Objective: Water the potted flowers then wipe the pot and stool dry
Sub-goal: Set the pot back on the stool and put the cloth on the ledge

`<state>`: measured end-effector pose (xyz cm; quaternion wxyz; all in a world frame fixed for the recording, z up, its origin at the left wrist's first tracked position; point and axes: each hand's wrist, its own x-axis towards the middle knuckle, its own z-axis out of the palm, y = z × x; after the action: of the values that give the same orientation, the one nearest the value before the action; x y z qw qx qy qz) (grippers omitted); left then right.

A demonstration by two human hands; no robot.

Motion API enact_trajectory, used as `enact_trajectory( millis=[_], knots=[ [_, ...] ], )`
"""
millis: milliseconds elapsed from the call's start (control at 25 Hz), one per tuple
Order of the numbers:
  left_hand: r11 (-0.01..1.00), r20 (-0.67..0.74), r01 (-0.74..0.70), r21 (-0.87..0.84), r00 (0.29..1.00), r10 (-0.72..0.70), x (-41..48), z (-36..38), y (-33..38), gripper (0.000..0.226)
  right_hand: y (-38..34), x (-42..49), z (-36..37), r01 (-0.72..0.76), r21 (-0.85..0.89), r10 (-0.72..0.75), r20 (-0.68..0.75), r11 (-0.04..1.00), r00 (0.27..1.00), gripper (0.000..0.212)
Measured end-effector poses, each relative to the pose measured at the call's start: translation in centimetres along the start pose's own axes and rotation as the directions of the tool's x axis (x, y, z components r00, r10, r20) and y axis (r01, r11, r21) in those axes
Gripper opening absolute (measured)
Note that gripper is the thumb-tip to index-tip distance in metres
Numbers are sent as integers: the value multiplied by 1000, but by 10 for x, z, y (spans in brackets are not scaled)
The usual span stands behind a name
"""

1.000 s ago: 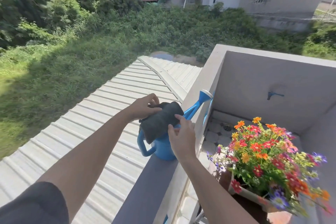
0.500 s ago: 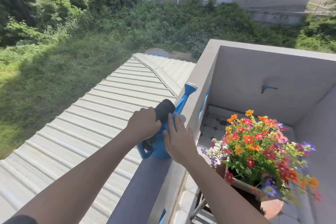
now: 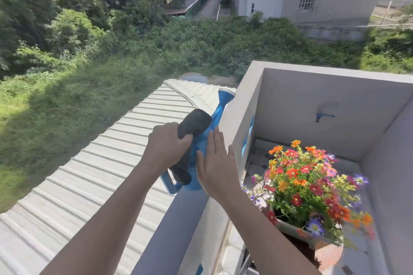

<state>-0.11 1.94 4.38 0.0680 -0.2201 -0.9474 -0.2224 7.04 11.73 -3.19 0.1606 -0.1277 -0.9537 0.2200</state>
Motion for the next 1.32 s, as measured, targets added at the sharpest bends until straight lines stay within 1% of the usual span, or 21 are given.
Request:
enact_trajectory(
  millis=[160,240,320,400,480,520,600,680,800,960,1040,1160,1240,1320],
  knots=[
    [990,-35,-131,-43,991,129,-22,-40,79,29,19,-30,-82,1,-61,-10,-145,998,989,78],
    [978,-64,-196,-75,979,192,-36,-48,126,30,40,-50,-125,-16,-83,-1,-205,996,979,79],
    [952,-90,-277,-131,960,267,-59,-41,186,30,77,-82,-172,-68,-84,43,-268,994,962,77],
    [930,-110,-316,-190,948,299,-78,-26,237,30,114,-110,-208,-122,-88,90,-309,989,947,79],
    [902,-101,-355,-247,935,341,-101,7,297,30,165,-147,-243,-216,-108,164,-358,971,919,80],
    [888,-95,-368,-276,930,356,-112,27,323,29,192,-163,-256,-265,-108,210,-366,958,907,77],
    [865,-56,-372,-337,925,377,-133,71,363,27,240,-194,-269,-358,-94,309,-335,929,890,64],
    [850,15,-342,-401,925,380,-159,126,398,24,294,-226,-268,-443,-95,400,-294,892,868,57],
    [867,140,-236,-440,935,325,-204,223,431,25,379,-278,-238,-536,-128,500,-231,835,835,60],
    [888,308,-137,-438,906,291,-258,361,420,19,471,-339,-145,-623,-125,622,-55,772,781,62],
    [909,379,-100,-406,886,266,-284,448,397,18,525,-367,-72,-647,-167,658,7,744,753,73],
    [933,458,-87,-350,853,251,-317,564,354,18,585,-406,34,-670,-213,695,66,711,716,92],
    [944,506,-60,-324,832,226,-338,634,324,17,619,-427,98,-691,-197,716,115,696,688,95],
    [956,550,-46,-291,809,206,-359,707,294,18,657,-449,171,-715,-177,737,171,676,654,93]
  ],
)
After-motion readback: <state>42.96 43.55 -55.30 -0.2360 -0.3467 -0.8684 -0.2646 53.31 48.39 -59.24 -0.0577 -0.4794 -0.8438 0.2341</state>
